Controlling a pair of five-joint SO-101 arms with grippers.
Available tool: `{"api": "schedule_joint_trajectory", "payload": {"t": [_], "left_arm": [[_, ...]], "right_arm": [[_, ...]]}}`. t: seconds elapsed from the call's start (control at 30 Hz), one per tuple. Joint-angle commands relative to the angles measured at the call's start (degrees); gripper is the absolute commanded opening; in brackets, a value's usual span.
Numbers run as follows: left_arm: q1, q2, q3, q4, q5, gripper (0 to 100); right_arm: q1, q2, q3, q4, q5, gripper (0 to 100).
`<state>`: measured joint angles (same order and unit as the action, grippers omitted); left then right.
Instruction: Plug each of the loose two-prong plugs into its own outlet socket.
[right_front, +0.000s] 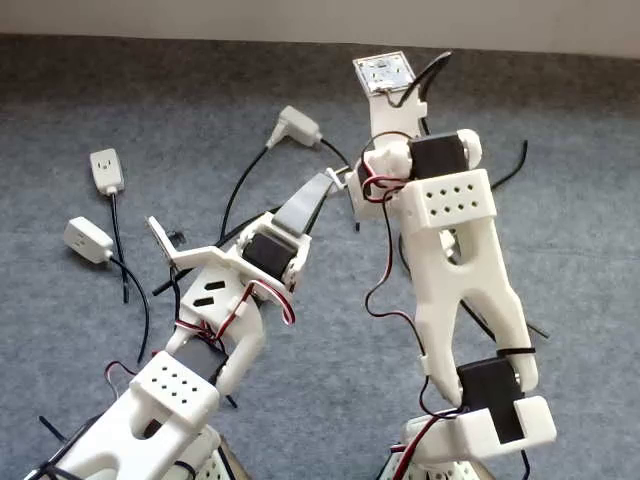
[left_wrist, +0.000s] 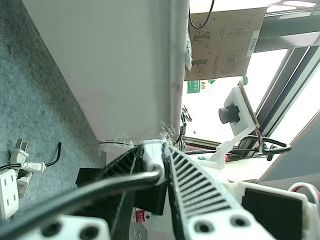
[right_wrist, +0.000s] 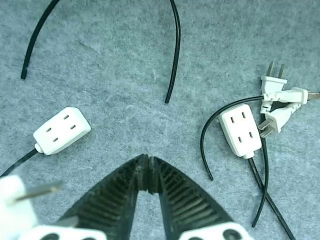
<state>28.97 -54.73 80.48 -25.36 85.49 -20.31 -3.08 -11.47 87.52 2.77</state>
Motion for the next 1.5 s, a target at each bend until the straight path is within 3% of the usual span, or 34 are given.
{"api": "schedule_joint_trajectory", "payload": {"t": [0.0, 0.23, 1.47], "left_arm": [[3.5, -0.4, -0.1, -0.9, -0.4, 1], [3.6, -0.4, 0.0, -0.9, -0.4, 1], [6.5, -0.7, 0.2, 1.8, -0.5, 1]], "right_arm": [[-0.9, -0.7, -6.8, 1.5, 0.1, 0.7], [-1.6, -0.2, -12.9, 3.6, 0.0, 0.7], [-4.1, 0.0, -13.0, 0.7, 0.0, 0.7]]}}
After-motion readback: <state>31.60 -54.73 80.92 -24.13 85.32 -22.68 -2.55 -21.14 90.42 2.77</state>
